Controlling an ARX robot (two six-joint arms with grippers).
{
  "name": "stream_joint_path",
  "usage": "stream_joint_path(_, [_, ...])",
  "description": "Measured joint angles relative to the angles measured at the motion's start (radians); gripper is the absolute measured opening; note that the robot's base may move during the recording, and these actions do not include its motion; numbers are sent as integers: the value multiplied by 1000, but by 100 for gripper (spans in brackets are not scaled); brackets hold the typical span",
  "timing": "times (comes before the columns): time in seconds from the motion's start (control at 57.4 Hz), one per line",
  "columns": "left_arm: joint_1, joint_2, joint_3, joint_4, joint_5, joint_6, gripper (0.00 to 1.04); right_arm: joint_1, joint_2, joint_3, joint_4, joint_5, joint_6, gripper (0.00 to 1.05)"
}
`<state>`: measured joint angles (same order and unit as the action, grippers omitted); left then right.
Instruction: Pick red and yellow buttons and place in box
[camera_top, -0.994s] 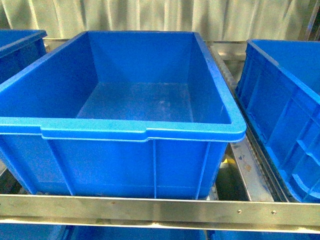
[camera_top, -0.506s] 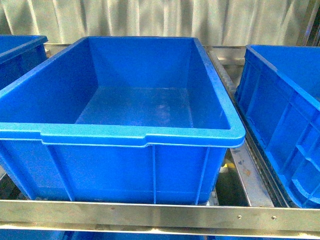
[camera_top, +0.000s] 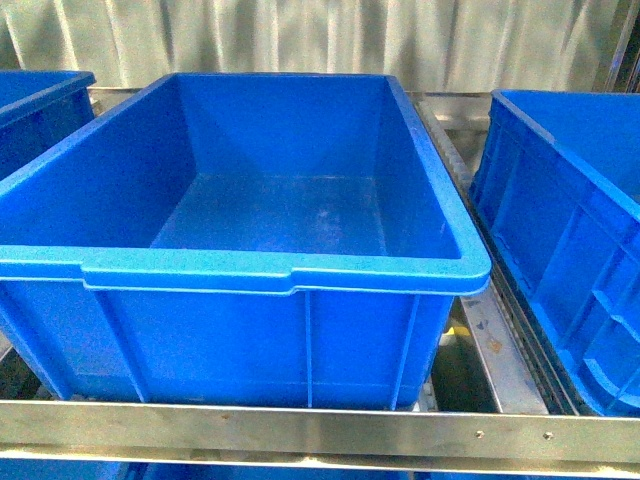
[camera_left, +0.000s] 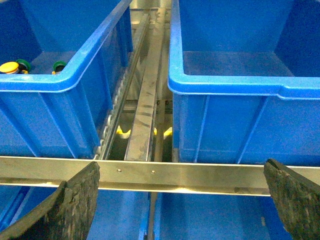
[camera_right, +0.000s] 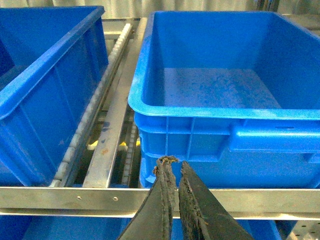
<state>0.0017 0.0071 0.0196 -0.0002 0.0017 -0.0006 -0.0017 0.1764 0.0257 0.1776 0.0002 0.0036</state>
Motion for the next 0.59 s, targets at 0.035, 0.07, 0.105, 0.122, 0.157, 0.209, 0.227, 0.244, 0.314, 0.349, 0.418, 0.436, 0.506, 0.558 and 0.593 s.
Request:
stream_joint_path(0.035, [0, 0, 0, 0, 0, 0, 97, 0, -31, 1, -37, 0, 0, 4])
stream_joint_path(0.07, [0, 0, 0, 0, 0, 0, 97, 0, -86, 1, -117, -3, 0, 4])
stream_joint_path(0.105, [0, 0, 0, 0, 0, 0, 97, 0, -132, 0, -163, 1, 0, 7])
stream_joint_path(0.122, [0, 0, 0, 0, 0, 0, 97, 0, -147, 0, -168, 0, 0, 10])
stream_joint_path(0.157, [0, 0, 0, 0, 0, 0, 97, 0, -160, 1, -172, 0, 0, 15])
stream_joint_path(0.209, [0, 0, 0, 0, 0, 0, 97, 0, -171, 1, -172, 1, 0, 24])
stream_joint_path(0.227, [0, 0, 0, 0, 0, 0, 97, 0, -172, 1, -173, 1, 0, 28])
stream_joint_path(0.244, [0, 0, 0, 0, 0, 0, 97, 0, -173, 1, -173, 1, 0, 31])
stream_joint_path(0.314, [0, 0, 0, 0, 0, 0, 97, 0, -169, 1, -176, 0, 0, 43])
stream_joint_path(0.349, [0, 0, 0, 0, 0, 0, 97, 0, -170, 1, -176, 0, 0, 49])
stream_joint_path(0.418, [0, 0, 0, 0, -1, 0, 97, 1, -172, 1, -176, 0, 0, 61])
stream_joint_path(0.436, [0, 0, 0, 0, -1, 0, 97, 1, -172, 1, -176, 0, 0, 63])
stream_joint_path(0.506, [0, 0, 0, 0, 0, 0, 97, 1, -172, 1, -176, 0, 0, 75])
stream_joint_path(0.558, [0, 0, 0, 0, 0, 0, 97, 1, -172, 1, -176, 0, 0, 82])
stream_joint_path(0.593, [0, 0, 0, 0, 0, 0, 97, 1, -172, 1, -176, 0, 0, 89])
